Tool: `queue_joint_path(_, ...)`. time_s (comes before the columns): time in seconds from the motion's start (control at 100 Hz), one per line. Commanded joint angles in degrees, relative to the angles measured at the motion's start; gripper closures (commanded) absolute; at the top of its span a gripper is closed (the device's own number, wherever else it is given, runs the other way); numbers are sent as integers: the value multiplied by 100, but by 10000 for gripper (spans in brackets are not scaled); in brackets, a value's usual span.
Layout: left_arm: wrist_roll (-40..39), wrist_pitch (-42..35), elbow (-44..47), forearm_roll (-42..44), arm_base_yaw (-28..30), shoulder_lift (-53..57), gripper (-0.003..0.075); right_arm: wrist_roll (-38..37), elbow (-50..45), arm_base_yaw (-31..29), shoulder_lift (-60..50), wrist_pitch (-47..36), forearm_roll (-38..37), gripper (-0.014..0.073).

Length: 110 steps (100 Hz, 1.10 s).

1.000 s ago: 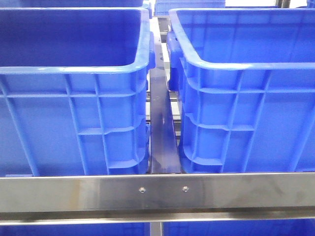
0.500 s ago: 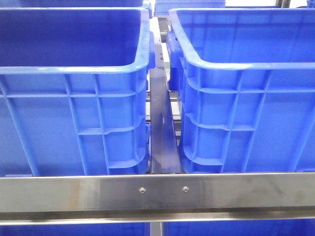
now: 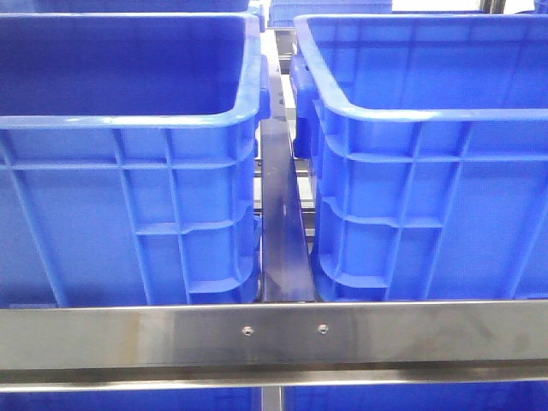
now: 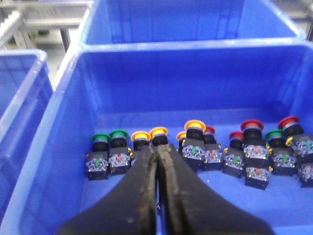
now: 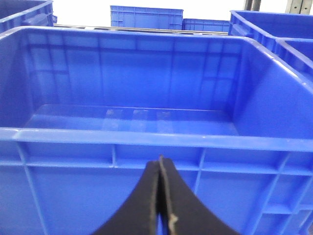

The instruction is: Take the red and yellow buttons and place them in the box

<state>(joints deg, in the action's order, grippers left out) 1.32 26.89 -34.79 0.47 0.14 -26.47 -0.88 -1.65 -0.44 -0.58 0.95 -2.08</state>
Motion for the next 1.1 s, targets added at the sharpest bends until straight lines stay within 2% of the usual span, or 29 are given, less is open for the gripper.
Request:
queue_joint_path(0.0,-61,-240,-441,-47,-9,-565,719,-1,94,2,-138,-444,-40,662)
queue_joint_path(0.1,-61,-10,-797,-142,-9,-1164,603,-1,94,2,-138,-444,-40,662)
queue_joint_path(0.15,-61,37,-947,-155,-9,-1446,512,-1,94,2,-138,-444,-40,662)
queue_joint_path(0.16,-61,53,-990,-155,-9,-1560,466,-1,94,2,-138,-444,-40,662)
queue_joint_path(0.19,-61,53,-1051,-155,-9,-1674,419,-1,94,2,-138,-444,-40,662)
queue_joint_path(0.27,-61,53,-1297,-155,-9,-2095,228,-1,94,2,-138,-444,-40,662)
queue_joint_path(0.32,-61,67,-1442,-170,-19,-2309,146,-1,94,2,-138,-444,-40,662)
queue_joint_path(0.37,-61,124,-1597,-239,-19,-2549,104,-1,94,2,-138,-444,-40,662)
queue_joint_path(0.48,-51,436,-2000,-553,-77,-3083,101,-1,94,2,-138,-444,-40,662)
queue_joint_path(0.81,-24,1426,-3298,-499,-802,-4892,101,-1,94,2,-138,-444,-40,662)
queue_joint_path(1.09,-24,2245,-4408,-179,-849,-6258,101,-1,94,2,-138,-444,-40,662)
